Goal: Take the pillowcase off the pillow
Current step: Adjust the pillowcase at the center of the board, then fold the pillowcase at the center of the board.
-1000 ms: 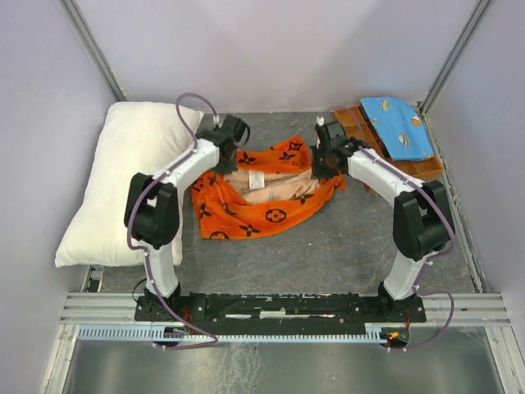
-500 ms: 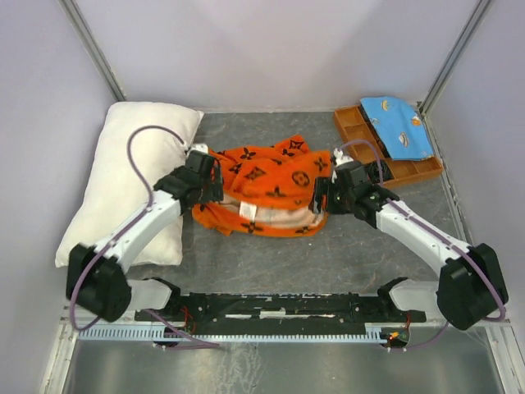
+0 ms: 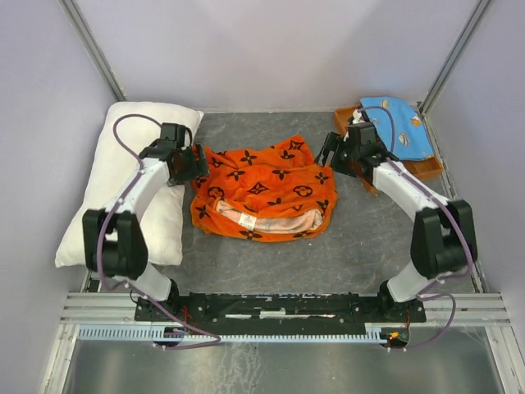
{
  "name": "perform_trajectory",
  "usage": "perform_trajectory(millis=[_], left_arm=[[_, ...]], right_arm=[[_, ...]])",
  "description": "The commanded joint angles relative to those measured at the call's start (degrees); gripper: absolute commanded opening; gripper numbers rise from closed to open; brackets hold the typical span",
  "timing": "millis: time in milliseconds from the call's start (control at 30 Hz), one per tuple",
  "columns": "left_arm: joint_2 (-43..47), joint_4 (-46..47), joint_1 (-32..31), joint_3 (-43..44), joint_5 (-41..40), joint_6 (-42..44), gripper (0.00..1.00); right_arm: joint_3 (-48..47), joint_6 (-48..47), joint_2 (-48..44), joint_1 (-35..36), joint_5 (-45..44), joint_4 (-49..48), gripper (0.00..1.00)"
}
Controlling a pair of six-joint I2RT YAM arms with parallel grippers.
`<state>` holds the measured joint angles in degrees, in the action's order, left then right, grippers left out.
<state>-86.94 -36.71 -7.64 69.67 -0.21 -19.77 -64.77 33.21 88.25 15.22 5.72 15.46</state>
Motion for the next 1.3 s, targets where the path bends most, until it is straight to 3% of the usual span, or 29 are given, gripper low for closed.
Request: perform_trajectory(millis=[0, 133, 467, 1000, 1233, 1267], left_arm=[[-9.27, -0.44, 0.82, 4.92, -4.36, 1.64, 0.86], [-13.46, -1.75, 0.79, 9.39, -5.69, 2.19, 0.82], [-13.96, -1.19, -0.20, 11.43, -4.27, 4.29, 0.79], [-15.13, 0.05, -0.44, 9.19, -3.28, 4.67, 0.78], [-13.42, -0.05, -0.40, 8.80, -3.84, 4.53, 0.85], [-13.15, -0.25, -0.43, 8.89, -4.06, 4.48, 0.92]], right_arm=[[-5.57, -0.17, 9.01, -0.87, -3.56, 0.24, 0.86], [-13.78, -5.69, 16.48, -0.90, -10.81, 4.45, 0.81], [-23.37, -17.96, 26.35, -1.43, -14.38, 10.70, 0.69], [-30.48, -26.42, 34.27, -1.53, -9.38, 19.67, 0.66], [-32.57, -29.52, 37.86, 1.50, -15.03, 23.54, 0.63], [-32.86, -29.60, 38.67, 1.73, -15.66, 23.95, 0.62]])
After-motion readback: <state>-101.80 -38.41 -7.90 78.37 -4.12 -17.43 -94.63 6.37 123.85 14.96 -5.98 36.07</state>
